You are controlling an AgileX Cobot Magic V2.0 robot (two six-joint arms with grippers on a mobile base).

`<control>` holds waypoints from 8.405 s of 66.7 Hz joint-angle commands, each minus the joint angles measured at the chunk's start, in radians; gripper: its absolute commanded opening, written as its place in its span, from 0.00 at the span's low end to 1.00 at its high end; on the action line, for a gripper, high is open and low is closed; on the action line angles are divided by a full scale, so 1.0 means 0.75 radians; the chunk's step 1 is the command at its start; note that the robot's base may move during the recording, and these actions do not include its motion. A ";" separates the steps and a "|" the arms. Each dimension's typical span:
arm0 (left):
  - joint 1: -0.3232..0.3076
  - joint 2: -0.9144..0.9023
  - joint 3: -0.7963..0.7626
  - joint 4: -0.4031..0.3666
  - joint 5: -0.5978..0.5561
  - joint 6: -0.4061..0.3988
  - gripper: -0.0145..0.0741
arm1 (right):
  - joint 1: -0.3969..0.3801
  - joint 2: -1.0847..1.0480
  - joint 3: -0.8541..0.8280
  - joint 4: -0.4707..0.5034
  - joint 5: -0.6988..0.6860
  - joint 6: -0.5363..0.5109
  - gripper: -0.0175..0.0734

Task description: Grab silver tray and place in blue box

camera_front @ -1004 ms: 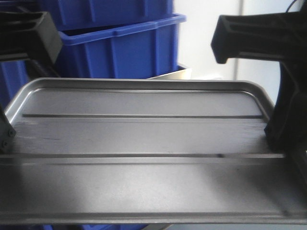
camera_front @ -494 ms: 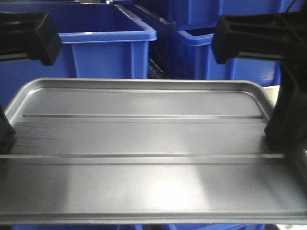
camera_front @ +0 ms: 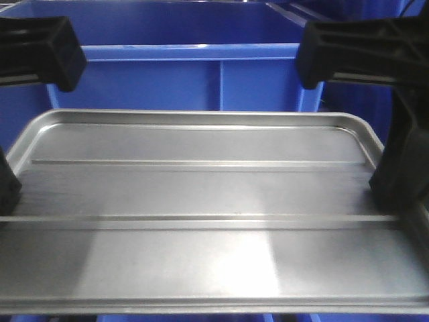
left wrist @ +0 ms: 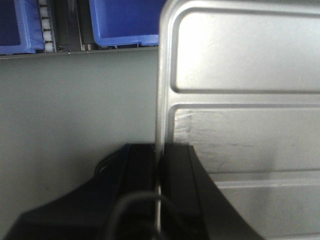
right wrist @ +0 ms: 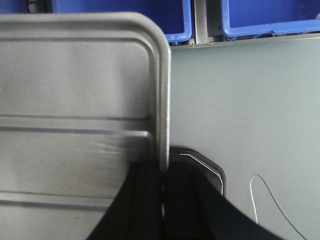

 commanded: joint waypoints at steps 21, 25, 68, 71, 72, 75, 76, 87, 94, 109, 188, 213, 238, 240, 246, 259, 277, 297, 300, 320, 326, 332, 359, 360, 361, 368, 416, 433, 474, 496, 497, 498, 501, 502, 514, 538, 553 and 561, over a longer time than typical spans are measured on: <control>-0.012 -0.031 -0.037 0.042 -0.028 -0.015 0.16 | 0.004 -0.029 -0.038 -0.047 -0.039 -0.004 0.25; -0.012 -0.031 -0.037 0.042 -0.028 -0.015 0.16 | 0.004 -0.029 -0.038 -0.047 -0.039 -0.004 0.25; -0.012 -0.031 -0.037 0.042 -0.028 -0.015 0.16 | 0.004 -0.029 -0.038 -0.047 -0.039 -0.004 0.25; -0.012 -0.031 -0.037 0.042 -0.028 -0.015 0.16 | 0.004 -0.029 -0.038 -0.047 -0.039 -0.004 0.25; -0.012 -0.031 -0.037 0.042 -0.028 -0.015 0.16 | 0.004 -0.029 -0.038 -0.047 -0.039 -0.004 0.25; -0.012 -0.031 -0.037 0.042 -0.028 -0.015 0.16 | 0.004 -0.029 -0.038 -0.047 -0.039 -0.004 0.25; -0.012 -0.031 -0.037 0.042 -0.028 -0.015 0.16 | 0.004 -0.029 -0.038 -0.047 -0.039 -0.004 0.25; -0.012 -0.031 -0.037 0.042 -0.028 -0.015 0.16 | 0.004 -0.029 -0.038 -0.047 -0.039 -0.004 0.25; -0.012 -0.031 -0.037 0.042 -0.028 -0.015 0.16 | 0.004 -0.029 -0.038 -0.047 -0.039 -0.004 0.25; -0.012 -0.031 -0.037 0.042 -0.028 -0.015 0.16 | 0.004 -0.029 -0.038 -0.047 -0.039 -0.004 0.25; 0.271 -0.029 -0.241 -0.026 -0.279 0.388 0.16 | -0.156 -0.015 -0.317 0.006 -0.159 -0.255 0.25; 0.698 0.183 -0.662 -0.434 -0.401 1.088 0.16 | -0.446 0.260 -0.800 0.213 -0.252 -0.714 0.25; 0.971 0.589 -1.159 -0.810 -0.420 1.474 0.16 | -0.704 0.702 -1.327 0.610 -0.264 -1.115 0.25; 0.979 0.614 -1.179 -0.810 -0.426 1.474 0.16 | -0.716 0.736 -1.358 0.624 -0.264 -1.128 0.25; 1.000 0.677 -1.209 -0.810 -0.451 1.474 0.16 | -0.742 0.809 -1.412 0.638 -0.266 -1.146 0.25; 1.005 0.769 -1.219 -0.810 -0.468 1.474 0.16 | -0.765 0.896 -1.427 0.638 -0.284 -1.146 0.25; 1.005 0.811 -1.219 -0.810 -0.466 1.474 0.16 | -0.769 0.904 -1.427 0.638 -0.291 -1.146 0.25; 1.005 0.816 -1.219 -0.810 -0.464 1.474 0.16 | -0.772 0.904 -1.427 0.638 -0.291 -1.146 0.25; 1.005 0.816 -1.219 -0.810 -0.464 1.474 0.16 | -0.772 0.904 -1.427 0.638 -0.291 -1.146 0.25; 1.005 0.816 -1.219 -0.783 -0.464 1.474 0.16 | -0.772 0.904 -1.427 0.638 -0.271 -1.146 0.25; 1.005 0.816 -1.219 -0.780 -0.464 1.474 0.16 | -0.772 0.904 -1.427 0.638 -0.258 -1.146 0.25; 1.005 0.816 -1.219 -0.738 -0.484 1.474 0.23 | -0.772 0.904 -1.427 0.638 -0.240 -1.146 0.27; 1.102 0.816 -1.219 -0.748 -0.437 1.456 0.47 | -0.857 0.903 -1.427 0.633 -0.182 -1.146 0.78; 1.106 0.816 -1.219 -0.748 -0.437 1.456 0.47 | -0.857 0.903 -1.427 0.633 -0.182 -1.146 0.79; 1.110 0.816 -1.219 -0.751 -0.437 1.456 0.47 | -0.857 0.903 -1.427 0.631 -0.182 -1.146 0.79; 1.109 0.816 -1.219 -0.746 -0.440 1.456 0.47 | -0.870 0.903 -1.427 0.631 -0.209 -1.146 0.79; 1.110 0.816 -1.219 -0.543 -0.378 1.456 0.15 | -0.882 0.903 -1.427 0.569 -0.212 -1.146 0.26; 1.171 0.811 -1.221 -0.558 -0.354 1.456 0.15 | -0.915 0.903 -1.427 0.562 -0.198 -1.148 0.27; 1.216 0.762 -1.221 -0.662 -0.353 1.456 0.15 | -0.933 0.903 -1.427 0.560 -0.138 -1.173 0.67; 1.216 0.664 -1.122 -0.808 -0.434 1.471 0.15 | -0.932 0.853 -1.419 0.559 -0.082 -1.297 0.25; 1.216 0.651 -1.099 -0.805 -0.443 1.474 0.15 | -0.932 0.846 -1.414 0.559 -0.097 -1.301 0.25; 1.216 0.631 -1.082 -0.803 -0.458 1.477 0.15 | -0.932 0.835 -1.410 0.559 -0.110 -1.309 0.25; 1.216 0.582 -1.009 -0.800 -0.487 1.494 0.15 | -0.932 0.807 -1.392 0.559 -0.153 -1.328 0.25; 1.216 0.567 -0.989 -0.800 -0.501 1.503 0.15 | -0.932 0.798 -1.385 0.559 -0.166 -1.333 0.25; 1.203 0.335 -0.668 -0.806 -0.731 1.538 0.15 | -0.918 0.635 -1.167 0.560 -0.414 -1.395 0.25; 1.203 -0.144 -0.019 -0.622 -1.293 1.538 0.16 | -0.903 0.066 -0.267 0.516 -1.264 -1.441 0.25; 1.203 -0.530 0.360 -0.608 -1.382 1.538 0.16 | -0.903 -0.399 0.275 0.437 -1.505 -1.441 0.25; 1.203 -0.794 0.497 -0.606 -1.373 1.538 0.16 | -0.903 -0.641 0.459 0.428 -1.505 -1.441 0.25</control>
